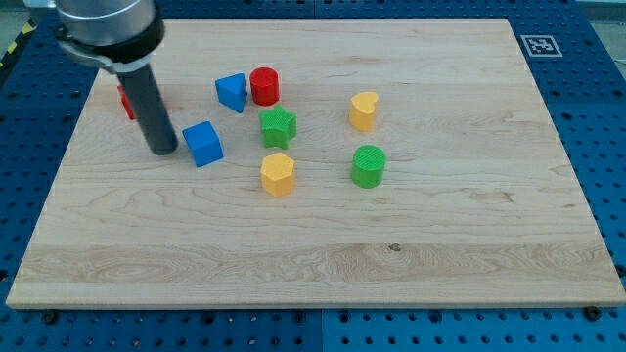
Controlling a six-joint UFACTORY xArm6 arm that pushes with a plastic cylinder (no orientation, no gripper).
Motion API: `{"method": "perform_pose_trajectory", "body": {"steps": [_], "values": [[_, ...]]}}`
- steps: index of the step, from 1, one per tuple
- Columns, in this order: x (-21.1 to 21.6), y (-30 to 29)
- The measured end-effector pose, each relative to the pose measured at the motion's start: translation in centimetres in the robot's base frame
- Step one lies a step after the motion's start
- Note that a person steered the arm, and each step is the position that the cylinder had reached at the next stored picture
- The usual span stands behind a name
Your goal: Move the red star closer to the blue cube
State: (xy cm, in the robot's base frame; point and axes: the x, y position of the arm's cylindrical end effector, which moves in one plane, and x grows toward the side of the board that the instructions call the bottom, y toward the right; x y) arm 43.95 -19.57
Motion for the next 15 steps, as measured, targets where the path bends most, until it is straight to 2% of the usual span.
{"method": "perform_pose_trajectory", "body": {"steps": [1,2,3,4,6,8,15], "values": [[-1.5,-5.0],[-4.9,-10.3],[-7.7,-10.7],[-9.6,-7.6],[-6.4,-3.1],[-5.2,-6.8],[-4.3,1.5]]}}
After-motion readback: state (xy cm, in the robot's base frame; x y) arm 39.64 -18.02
